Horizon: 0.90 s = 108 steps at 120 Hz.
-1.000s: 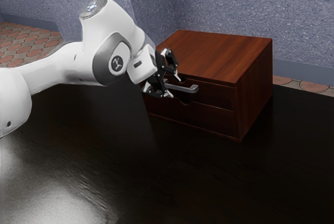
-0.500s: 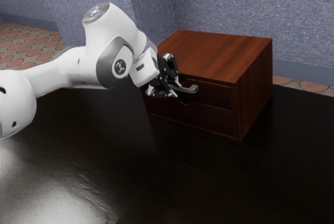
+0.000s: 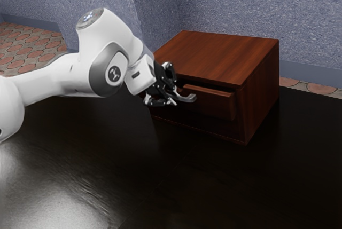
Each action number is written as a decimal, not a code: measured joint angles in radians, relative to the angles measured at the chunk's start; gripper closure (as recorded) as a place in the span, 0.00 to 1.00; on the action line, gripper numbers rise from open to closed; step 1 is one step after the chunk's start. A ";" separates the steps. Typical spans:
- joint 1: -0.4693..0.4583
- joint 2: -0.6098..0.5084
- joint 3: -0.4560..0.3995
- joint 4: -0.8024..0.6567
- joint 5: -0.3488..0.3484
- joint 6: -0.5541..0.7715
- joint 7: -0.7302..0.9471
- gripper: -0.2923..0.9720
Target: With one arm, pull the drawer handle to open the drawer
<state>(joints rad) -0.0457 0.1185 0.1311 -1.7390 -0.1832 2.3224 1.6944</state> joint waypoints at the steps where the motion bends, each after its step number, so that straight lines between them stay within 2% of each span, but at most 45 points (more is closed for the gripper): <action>1: -0.001 -0.003 0.002 -0.003 0.000 0.000 0.000 0.75; 49: 0.001 -0.113 0.025 -0.114 -0.001 0.001 0.000 0.76; 108: 0.022 -0.161 -0.004 -0.179 -0.013 0.001 0.000 0.75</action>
<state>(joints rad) -0.0232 -0.0426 0.1267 -1.9179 -0.1961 2.3236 1.6939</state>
